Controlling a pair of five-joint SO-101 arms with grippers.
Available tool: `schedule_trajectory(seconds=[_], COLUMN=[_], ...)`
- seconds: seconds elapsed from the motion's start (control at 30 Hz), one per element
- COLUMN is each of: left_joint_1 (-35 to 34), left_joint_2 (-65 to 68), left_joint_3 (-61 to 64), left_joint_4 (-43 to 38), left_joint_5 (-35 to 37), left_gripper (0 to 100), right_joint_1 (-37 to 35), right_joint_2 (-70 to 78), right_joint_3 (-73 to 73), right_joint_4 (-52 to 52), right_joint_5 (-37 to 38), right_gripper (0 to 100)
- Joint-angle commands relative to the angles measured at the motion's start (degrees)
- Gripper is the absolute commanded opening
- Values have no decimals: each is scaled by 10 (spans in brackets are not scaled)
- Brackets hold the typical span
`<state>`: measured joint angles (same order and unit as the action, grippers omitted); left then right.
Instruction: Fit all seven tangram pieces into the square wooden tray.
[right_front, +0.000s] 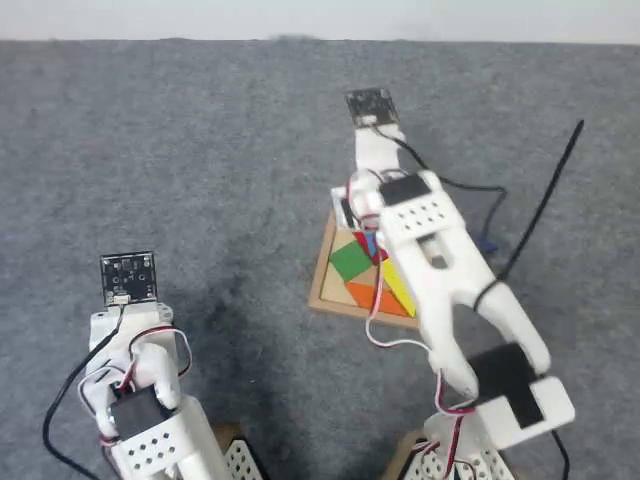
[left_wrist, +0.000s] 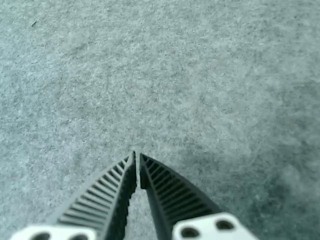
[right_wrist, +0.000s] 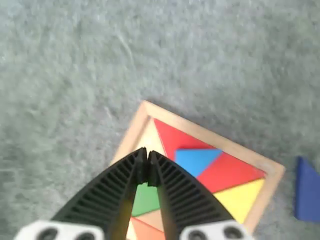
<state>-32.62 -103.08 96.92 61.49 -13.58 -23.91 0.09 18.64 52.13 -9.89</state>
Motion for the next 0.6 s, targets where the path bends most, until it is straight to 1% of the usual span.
schedule_trajectory(seconds=[0.0, 0.1, 0.2, 0.37, 0.47, 0.57], left_joint_1=[4, 4, 4, 4, 4, 4], left_joint_2=[-8, -8, -8, -8, -8, -8], left_joint_3=[-5, -5, -5, -5, -5, -5], left_joint_4=[4, 4, 4, 4, 4, 4], left_joint_5=[-8, -8, -8, -8, -8, -8], left_gripper=[15, 15, 15, 15, 15, 15], right_joint_1=[46, 73, 88, 87, 89, 87], right_joint_2=[-24, 26, 78, 130, 138, 142], right_joint_3=[17, -14, -59, -113, -119, -110], right_joint_4=[-32, -29, -28, -28, -28, -24], right_joint_5=[29, 61, 70, 71, 73, 91], right_gripper=[9, 7, 7, 7, 7, 7])
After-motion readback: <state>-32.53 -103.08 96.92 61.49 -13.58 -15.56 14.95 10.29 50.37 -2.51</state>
